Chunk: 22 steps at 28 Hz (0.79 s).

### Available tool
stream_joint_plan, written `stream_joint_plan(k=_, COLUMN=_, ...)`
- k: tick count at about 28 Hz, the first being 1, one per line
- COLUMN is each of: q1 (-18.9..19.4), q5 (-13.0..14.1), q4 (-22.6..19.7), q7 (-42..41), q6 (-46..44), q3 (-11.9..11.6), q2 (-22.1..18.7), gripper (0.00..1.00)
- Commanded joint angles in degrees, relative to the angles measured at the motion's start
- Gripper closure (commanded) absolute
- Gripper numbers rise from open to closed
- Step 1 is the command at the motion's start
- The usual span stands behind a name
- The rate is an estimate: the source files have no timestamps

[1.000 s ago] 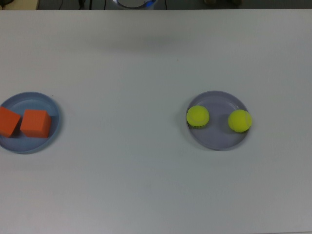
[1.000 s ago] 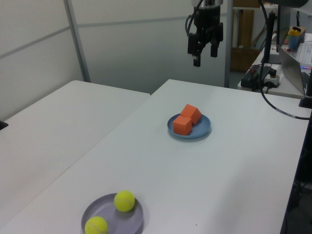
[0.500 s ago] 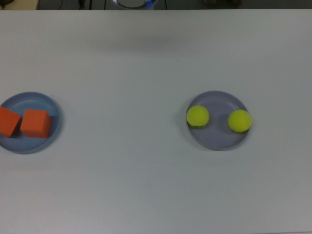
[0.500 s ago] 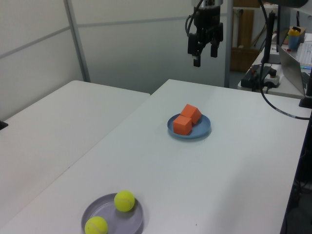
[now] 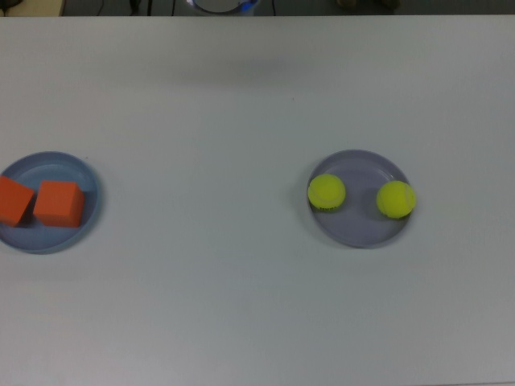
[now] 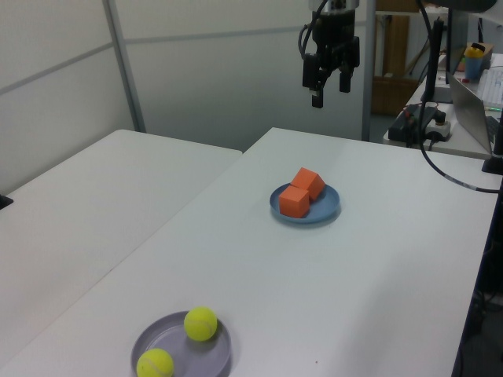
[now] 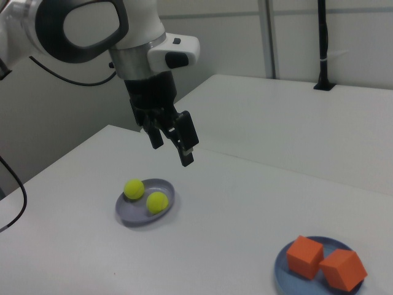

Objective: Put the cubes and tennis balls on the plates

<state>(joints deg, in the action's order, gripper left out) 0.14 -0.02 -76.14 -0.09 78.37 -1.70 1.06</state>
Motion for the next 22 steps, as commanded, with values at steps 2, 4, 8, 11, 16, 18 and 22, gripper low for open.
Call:
stream_joint_plan(k=2, q1=0.1, q5=1.0, q4=-1.2, q7=0.2, q6=-0.7, q3=0.0, q2=-1.1, gripper=0.00)
stream_joint_plan(k=4, q1=0.2, q5=1.0, q4=-1.2, q7=0.3, q6=-0.8, q3=0.0, q2=-1.1, gripper=0.00)
stream_joint_plan(k=8, q1=0.2, q5=1.0, q4=-1.4, q7=0.5, q6=-0.9, q3=0.0, q2=-1.3, gripper=0.00)
stream_joint_plan(k=11, q1=0.2, q5=1.0, q4=-1.2, q7=0.3, q6=-0.9, q3=0.0, q2=-1.4, gripper=0.00)
stream_joint_plan(k=16, q1=0.2, q5=0.9, q4=-1.3, q7=0.5, q6=-0.9, q3=0.0, q2=-1.4, gripper=0.00)
stream_joint_plan(k=18, q1=0.2, q5=1.0, q4=-1.3, q7=0.8, q6=-0.9, q3=0.1, q2=-1.4, gripper=0.00)
stream_joint_plan(k=22, q1=0.3, q5=1.0, q4=-1.4, q7=0.8, q6=-1.6, q3=0.1, q2=-1.4, gripper=0.00)
